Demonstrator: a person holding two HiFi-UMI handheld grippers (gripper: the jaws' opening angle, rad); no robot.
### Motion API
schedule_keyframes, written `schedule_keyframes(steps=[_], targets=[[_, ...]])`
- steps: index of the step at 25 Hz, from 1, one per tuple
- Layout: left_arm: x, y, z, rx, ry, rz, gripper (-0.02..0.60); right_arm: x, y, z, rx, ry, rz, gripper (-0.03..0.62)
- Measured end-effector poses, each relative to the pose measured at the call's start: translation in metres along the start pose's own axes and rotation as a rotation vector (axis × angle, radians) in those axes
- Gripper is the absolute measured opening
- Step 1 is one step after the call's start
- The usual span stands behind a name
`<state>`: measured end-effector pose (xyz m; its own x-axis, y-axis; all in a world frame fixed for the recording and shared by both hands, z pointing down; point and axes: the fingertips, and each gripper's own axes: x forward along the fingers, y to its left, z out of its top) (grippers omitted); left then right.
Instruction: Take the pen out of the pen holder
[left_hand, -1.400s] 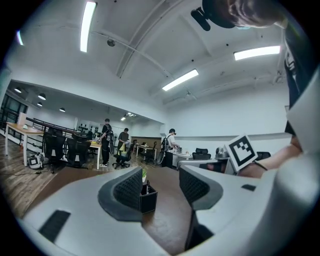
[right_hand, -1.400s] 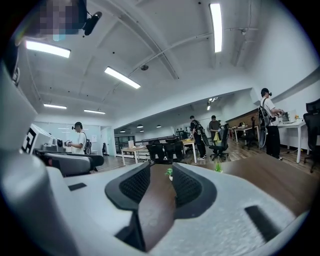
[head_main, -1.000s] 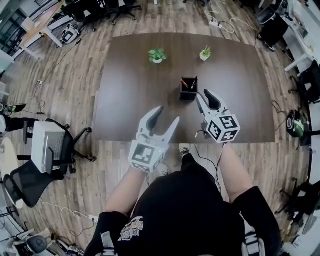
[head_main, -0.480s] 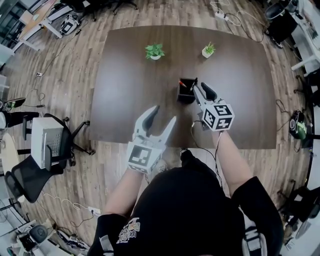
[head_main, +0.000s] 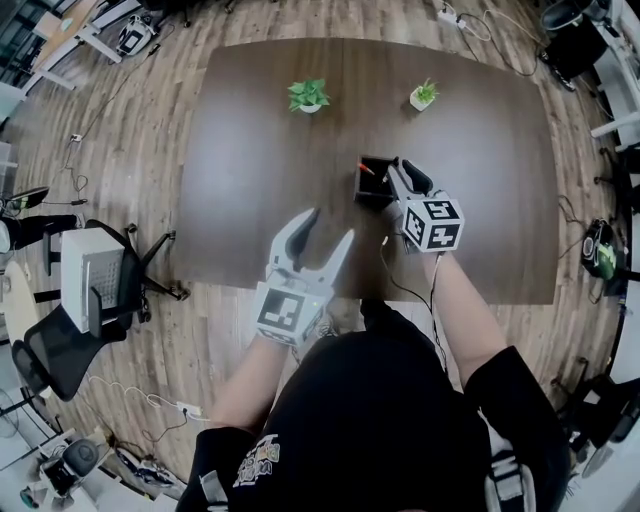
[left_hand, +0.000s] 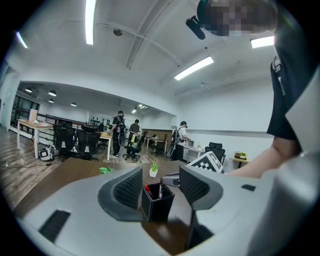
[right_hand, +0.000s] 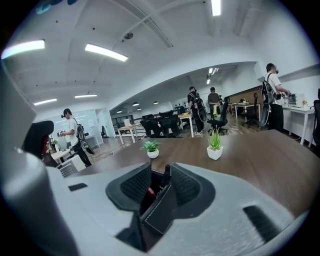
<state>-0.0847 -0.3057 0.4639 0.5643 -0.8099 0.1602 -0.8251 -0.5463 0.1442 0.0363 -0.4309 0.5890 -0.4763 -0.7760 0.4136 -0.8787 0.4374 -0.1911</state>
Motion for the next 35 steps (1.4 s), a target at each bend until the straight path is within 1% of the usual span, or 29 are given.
schedule_keyframes(steps=[7,14,17,23,29,35], targets=[[0.008,0.005,-0.006,-0.018,0.009,0.006,0.209,0.011,-0.005,-0.009,-0.017,0.037,-0.005,0.123],[0.003,0.006,-0.011,-0.032,0.019,0.016,0.209,0.013,-0.003,-0.017,-0.062,0.069,-0.025,0.104],[0.0,0.005,-0.014,-0.042,0.033,0.018,0.209,0.014,-0.006,-0.019,-0.084,0.074,-0.049,0.082],[-0.004,0.005,-0.015,-0.049,0.032,0.029,0.209,0.013,-0.006,-0.019,-0.106,0.066,-0.07,0.071],[-0.009,0.005,-0.009,-0.053,0.028,0.041,0.209,0.01,-0.004,-0.017,-0.092,0.059,-0.074,0.06],[-0.017,0.007,-0.011,-0.048,0.019,0.046,0.209,0.003,0.002,-0.011,-0.068,0.032,-0.063,0.04]])
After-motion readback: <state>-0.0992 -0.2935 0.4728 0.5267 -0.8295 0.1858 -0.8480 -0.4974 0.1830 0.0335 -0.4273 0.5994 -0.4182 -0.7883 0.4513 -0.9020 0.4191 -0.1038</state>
